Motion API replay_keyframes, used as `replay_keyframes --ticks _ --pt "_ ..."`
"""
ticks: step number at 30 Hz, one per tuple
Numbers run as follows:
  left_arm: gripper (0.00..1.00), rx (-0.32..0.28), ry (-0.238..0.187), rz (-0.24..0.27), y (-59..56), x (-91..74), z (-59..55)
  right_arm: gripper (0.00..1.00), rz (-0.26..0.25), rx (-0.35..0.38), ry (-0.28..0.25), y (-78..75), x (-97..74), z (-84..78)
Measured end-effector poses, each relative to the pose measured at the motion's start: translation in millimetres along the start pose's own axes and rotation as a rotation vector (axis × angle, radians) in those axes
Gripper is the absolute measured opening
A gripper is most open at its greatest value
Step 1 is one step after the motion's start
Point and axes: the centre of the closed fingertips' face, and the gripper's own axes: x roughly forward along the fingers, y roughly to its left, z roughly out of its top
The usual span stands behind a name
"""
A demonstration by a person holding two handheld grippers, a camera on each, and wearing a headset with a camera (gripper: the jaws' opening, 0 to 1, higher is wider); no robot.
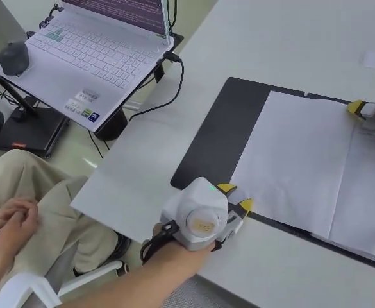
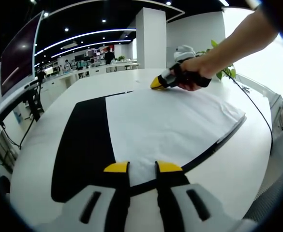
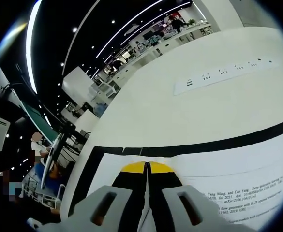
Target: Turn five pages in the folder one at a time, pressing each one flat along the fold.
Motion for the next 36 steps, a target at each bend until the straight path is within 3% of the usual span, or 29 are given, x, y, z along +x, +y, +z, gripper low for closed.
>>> replay_keyframes --ticks 25,36 --pt "0.19 -0.007 -0.003 -0.002 -0.8 -1.0 0.4 0.00 0.043 -0.038 0.074 16.3 -31.9 -40.5" --pt "0.19 -0.008 -0.002 -0.001 -1.0 -1.5 0.4 0.00 0.049 -0.047 0.082 22.3 -46.7 -55.7"
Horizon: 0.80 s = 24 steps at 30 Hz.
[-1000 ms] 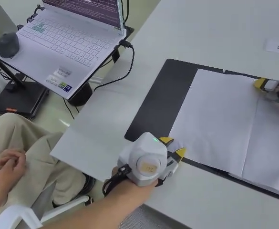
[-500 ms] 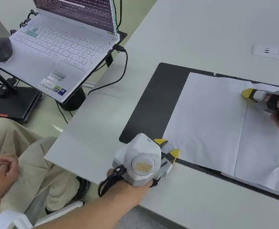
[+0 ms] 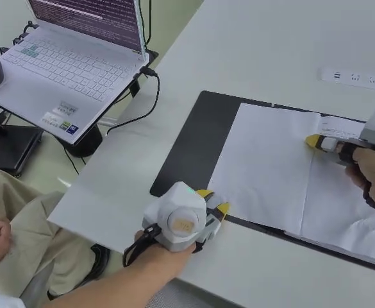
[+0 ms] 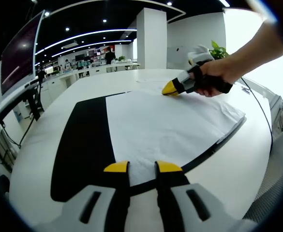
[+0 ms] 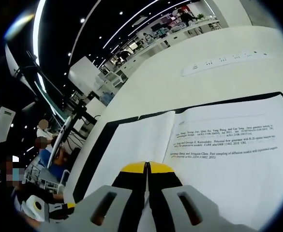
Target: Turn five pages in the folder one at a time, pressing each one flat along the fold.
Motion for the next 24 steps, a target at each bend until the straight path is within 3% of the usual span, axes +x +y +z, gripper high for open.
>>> replay_keyframes --ticks 21,24 --pt "0.19 0.005 -0.007 0.000 -0.6 -0.6 0.6 0.00 0.033 0.008 0.012 18.3 -27.4 -33.1" --pt "0.19 0.006 -0.007 0.000 -0.7 -0.7 0.8 0.00 0.045 -0.020 0.034 23.5 -31.0 -42.8"
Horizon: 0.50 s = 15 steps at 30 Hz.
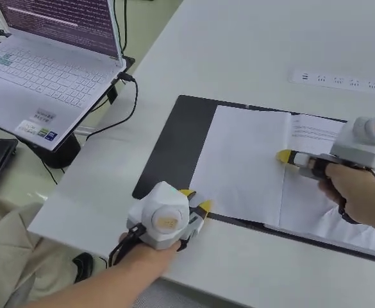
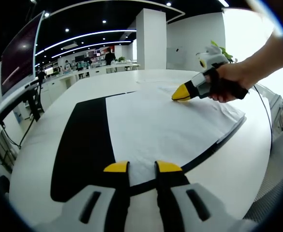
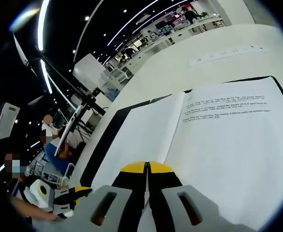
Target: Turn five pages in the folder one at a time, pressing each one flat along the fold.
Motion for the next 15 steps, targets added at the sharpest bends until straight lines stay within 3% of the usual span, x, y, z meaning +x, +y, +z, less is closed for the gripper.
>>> replay_keyframes --ticks 15 --pt "0.19 0.003 -0.002 0.001 -0.3 -0.1 0.0 0.00 0.011 0.003 0.011 16.7 -16.0 -33.1"
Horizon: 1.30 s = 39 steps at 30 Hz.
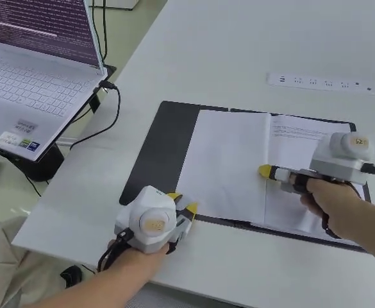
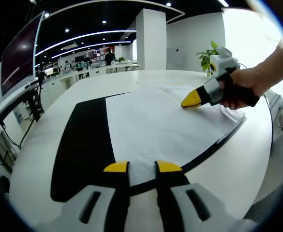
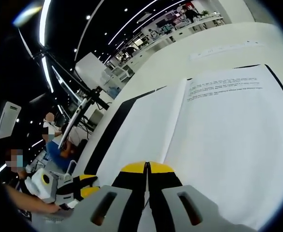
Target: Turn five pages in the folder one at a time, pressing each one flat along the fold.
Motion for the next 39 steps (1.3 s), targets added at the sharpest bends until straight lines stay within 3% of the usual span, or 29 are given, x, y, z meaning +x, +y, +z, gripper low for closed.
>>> replay_keyframes --ticks 4,8,20,39 --pt "0.19 0.000 0.000 0.000 -0.4 -0.4 0.1 0.00 0.003 0.010 -0.005 3.3 -3.8 -5.5" --pt "0.19 0.000 0.000 0.000 -0.4 -0.4 0.0 0.00 0.000 0.014 -0.004 17.3 -15.3 -18.3" --pt "0.19 -0.002 0.000 0.000 -1.0 -0.9 0.1 0.00 0.007 0.035 -0.007 17.5 -24.3 -34.2" --pt "0.19 -0.004 0.001 0.001 -1.0 -0.8 0.0 0.00 0.029 0.051 0.005 45.1 -44.4 -74.9"
